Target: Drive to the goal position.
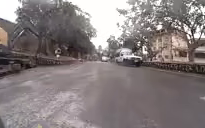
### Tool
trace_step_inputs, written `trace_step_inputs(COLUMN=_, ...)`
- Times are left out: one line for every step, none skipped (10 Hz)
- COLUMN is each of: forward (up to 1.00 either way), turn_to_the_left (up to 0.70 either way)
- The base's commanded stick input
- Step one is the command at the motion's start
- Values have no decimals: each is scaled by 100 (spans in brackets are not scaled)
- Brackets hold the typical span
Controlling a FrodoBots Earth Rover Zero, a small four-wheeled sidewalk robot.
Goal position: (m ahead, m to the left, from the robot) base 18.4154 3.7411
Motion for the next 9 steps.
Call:
trace_step_inputs(forward=70, turn_to_the_left=0)
trace_step_inputs(forward=70, turn_to_the_left=0)
trace_step_inputs(forward=70, turn_to_the_left=0)
trace_step_inputs(forward=70, turn_to_the_left=0)
trace_step_inputs(forward=70, turn_to_the_left=0)
trace_step_inputs(forward=70, turn_to_the_left=0)
trace_step_inputs(forward=70, turn_to_the_left=0)
trace_step_inputs(forward=70, turn_to_the_left=0)
trace_step_inputs(forward=70, turn_to_the_left=0)
